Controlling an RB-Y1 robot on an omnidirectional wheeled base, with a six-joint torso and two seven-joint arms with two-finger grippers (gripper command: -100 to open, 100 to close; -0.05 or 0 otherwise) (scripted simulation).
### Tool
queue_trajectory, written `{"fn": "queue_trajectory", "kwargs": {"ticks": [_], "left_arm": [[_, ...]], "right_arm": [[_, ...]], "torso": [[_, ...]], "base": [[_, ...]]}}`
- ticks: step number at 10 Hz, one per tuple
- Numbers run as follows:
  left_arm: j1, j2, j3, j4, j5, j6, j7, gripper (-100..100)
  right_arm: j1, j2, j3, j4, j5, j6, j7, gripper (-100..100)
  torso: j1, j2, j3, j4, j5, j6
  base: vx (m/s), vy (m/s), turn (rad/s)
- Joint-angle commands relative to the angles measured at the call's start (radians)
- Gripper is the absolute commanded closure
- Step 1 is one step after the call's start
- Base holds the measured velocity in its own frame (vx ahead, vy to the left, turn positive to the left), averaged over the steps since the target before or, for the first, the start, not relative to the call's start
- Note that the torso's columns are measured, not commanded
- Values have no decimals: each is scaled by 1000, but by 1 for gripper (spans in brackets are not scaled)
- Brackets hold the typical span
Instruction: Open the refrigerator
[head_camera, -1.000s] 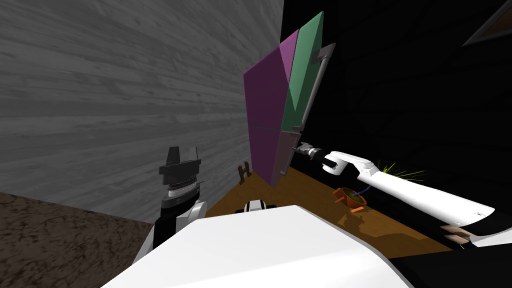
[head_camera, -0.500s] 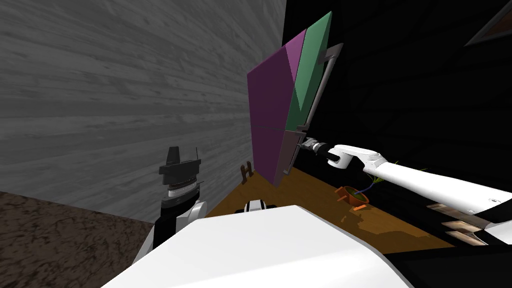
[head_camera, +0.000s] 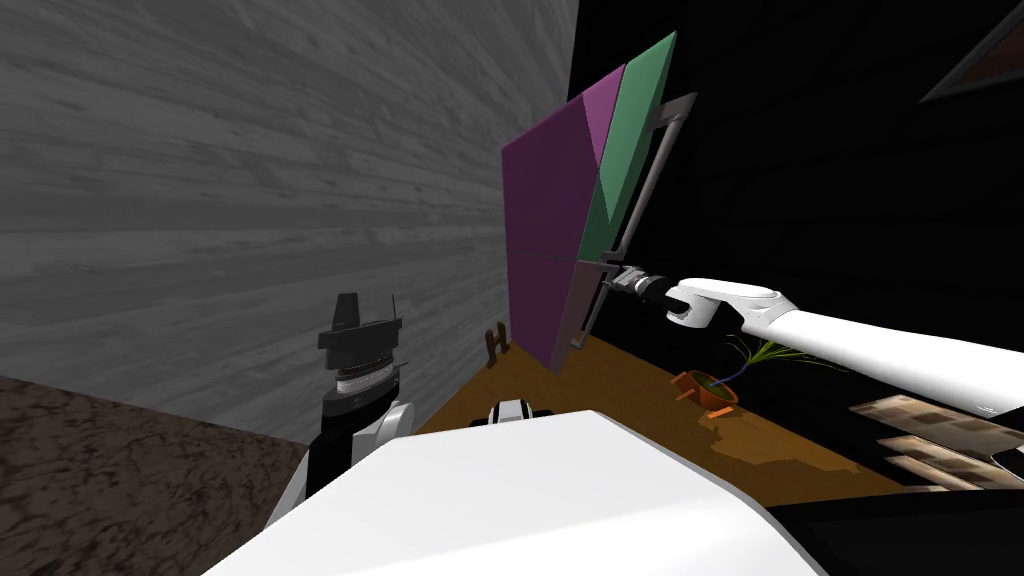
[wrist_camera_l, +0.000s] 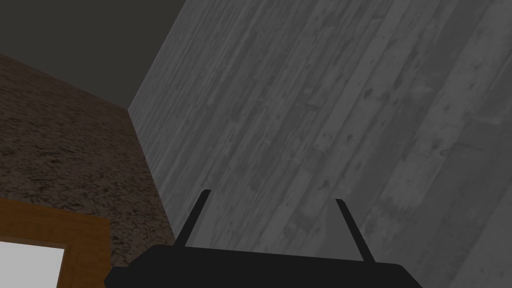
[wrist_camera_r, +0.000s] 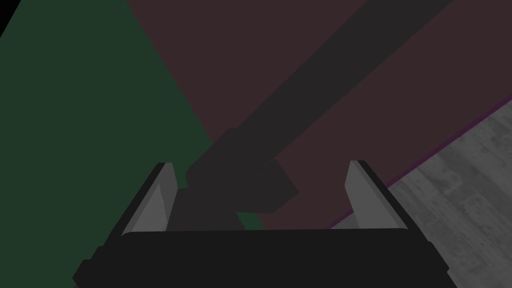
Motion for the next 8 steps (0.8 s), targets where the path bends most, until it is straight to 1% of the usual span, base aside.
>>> {"fn": "queue_trajectory", "kwargs": {"ticks": [1, 2, 3, 6, 7, 8], "left_arm": [[0, 0, 0, 0, 0, 0, 0, 0], [0, 0, 0, 0, 0, 0, 0, 0], [0, 0, 0, 0, 0, 0, 0, 0], [0, 0, 0, 0, 0, 0, 0, 0], [0, 0, 0, 0, 0, 0, 0, 0], [0, 0, 0, 0, 0, 0, 0, 0]], "right_arm": [[-2, 11, -12, 8, -56, 12, 65, -100], [-3, 16, -19, 12, -85, 19, 92, -100], [-3, 16, -19, 12, -85, 19, 100, -100], [-6, 32, -37, 24, -169, 37, 192, -100], [-6, 32, -37, 24, -169, 37, 201, -100], [-7, 38, -43, 28, -197, 44, 234, -100]], "torso": [[0, 1, 0, 0, 0, 0], [1, 0, 0, 0, 0, -1], [2, 0, 0, 0, 1, 0], [4, 0, 0, 0, 2, -1], [4, 0, 0, 0, 1, -1], [4, 0, 0, 0, 1, 0]], "base": [[-17, -18, 109], [-25, -24, 98], [-19, -20, 31], [-18, -18, 84], [-14, -14, 38], [-10, -11, 55]]}}
